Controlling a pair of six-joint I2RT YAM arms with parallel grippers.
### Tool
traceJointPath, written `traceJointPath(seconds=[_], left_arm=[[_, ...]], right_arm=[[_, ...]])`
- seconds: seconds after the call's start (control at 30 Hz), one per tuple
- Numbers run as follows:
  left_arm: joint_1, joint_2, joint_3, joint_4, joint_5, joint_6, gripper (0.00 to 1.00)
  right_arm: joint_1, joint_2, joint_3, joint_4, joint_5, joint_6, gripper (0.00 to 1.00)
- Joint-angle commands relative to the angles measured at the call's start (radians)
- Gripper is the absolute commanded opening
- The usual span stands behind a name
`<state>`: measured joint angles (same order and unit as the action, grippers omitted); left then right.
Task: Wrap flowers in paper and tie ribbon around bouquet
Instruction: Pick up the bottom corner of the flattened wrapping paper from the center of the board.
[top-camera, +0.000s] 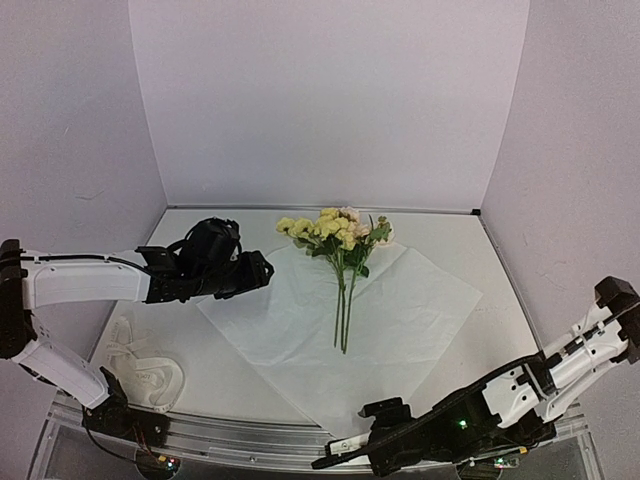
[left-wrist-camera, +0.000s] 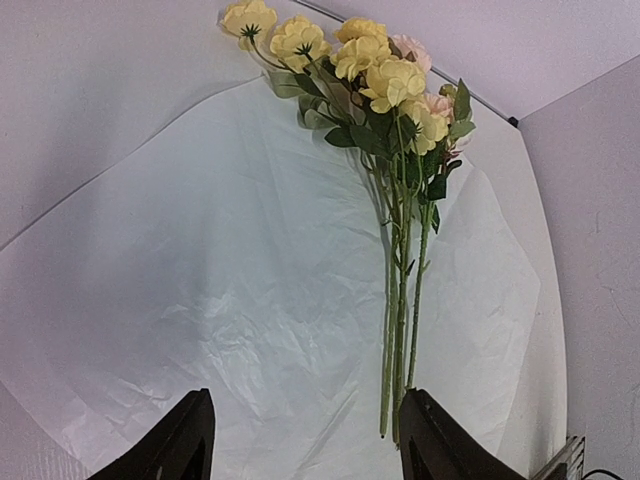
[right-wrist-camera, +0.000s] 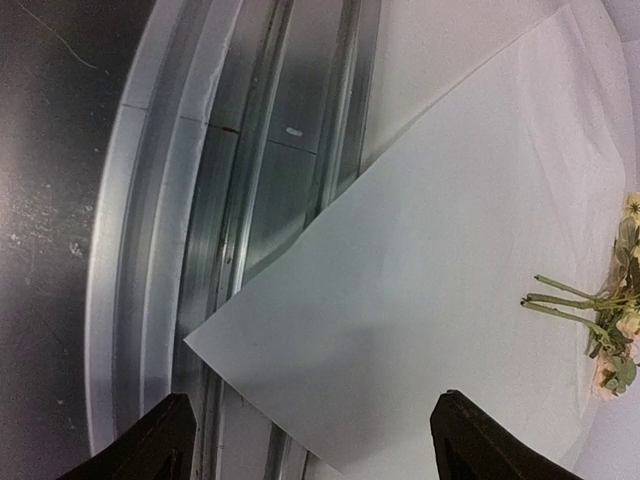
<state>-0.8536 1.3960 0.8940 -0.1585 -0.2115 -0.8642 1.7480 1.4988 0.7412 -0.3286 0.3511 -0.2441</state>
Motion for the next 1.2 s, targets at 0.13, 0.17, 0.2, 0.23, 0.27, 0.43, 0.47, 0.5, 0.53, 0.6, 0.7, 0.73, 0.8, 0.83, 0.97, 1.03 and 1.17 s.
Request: traceJointPath(seconds=[0.13, 0.17, 0.2, 0.23, 0.27, 0.43, 0.47, 0.5, 0.53, 0.6, 0.7, 0.73, 0.8, 0.83, 0.97, 1.03, 1.17], left_arm=[[0.008, -0.009, 0.013, 0.007, -0.006, 0.011, 0.64], [0.008, -0.008, 0.016, 0.007, -0.007, 0.012, 0.63], [0.009, -0.007, 0.017, 0.007, -0.007, 0.013, 0.63], [0.011, -0.006, 0.018, 0.007, -0.006, 0.014, 0.63], [0.011, -0.006, 0.019, 0.007, -0.006, 0.015, 0.62], [0.018, -0.003, 0.017, 0.007, -0.006, 0.014, 0.61], [0.020, -0.002, 0.016, 0.007, -0.005, 0.014, 0.61], [0.021, -0.002, 0.016, 0.009, -0.005, 0.014, 0.61], [0.022, -0.003, 0.016, 0.010, -0.004, 0.014, 0.61], [0.024, -0.003, 0.016, 0.011, -0.003, 0.015, 0.60], [0.026, -0.005, 0.017, 0.011, -0.002, 0.018, 0.60], [0.026, -0.006, 0.018, 0.012, -0.002, 0.019, 0.60], [0.028, -0.008, 0.019, 0.013, -0.002, 0.021, 0.60], [0.029, -0.011, 0.020, 0.012, -0.001, 0.023, 0.60], [0.035, -0.018, 0.025, 0.007, 0.004, 0.032, 0.60], [0.039, -0.022, 0.028, 0.007, 0.008, 0.037, 0.60], [0.053, -0.023, 0.029, 0.001, 0.015, 0.046, 0.59]], right_arm=[[0.014, 0.084, 0.060, 0.052, 0.059, 0.057, 0.83], [0.013, 0.090, 0.062, 0.054, 0.067, 0.055, 0.82], [0.014, 0.094, 0.065, 0.056, 0.077, 0.055, 0.80], [0.013, 0.097, 0.066, 0.058, 0.086, 0.055, 0.76], [0.013, 0.099, 0.066, 0.059, 0.091, 0.054, 0.72], [0.014, 0.109, 0.077, 0.060, 0.092, 0.049, 0.45], [0.013, 0.109, 0.079, 0.060, 0.094, 0.045, 0.39], [0.014, 0.109, 0.084, 0.060, 0.100, 0.039, 0.33], [0.013, 0.108, 0.086, 0.060, 0.107, 0.033, 0.29], [0.013, 0.105, 0.092, 0.059, 0.121, 0.014, 0.22], [0.012, 0.102, 0.108, 0.059, 0.155, -0.028, 0.09], [0.007, 0.100, 0.114, 0.059, 0.164, -0.043, 0.04], [-0.014, 0.093, 0.127, 0.051, 0.161, -0.063, 0.00], [-0.028, 0.090, 0.134, 0.041, 0.151, -0.073, 0.00], [-0.117, 0.076, 0.180, -0.019, 0.104, -0.115, 0.00], [-0.166, 0.071, 0.209, -0.045, 0.078, -0.130, 0.00], [-0.296, 0.086, 0.279, -0.099, 0.012, -0.137, 0.00]])
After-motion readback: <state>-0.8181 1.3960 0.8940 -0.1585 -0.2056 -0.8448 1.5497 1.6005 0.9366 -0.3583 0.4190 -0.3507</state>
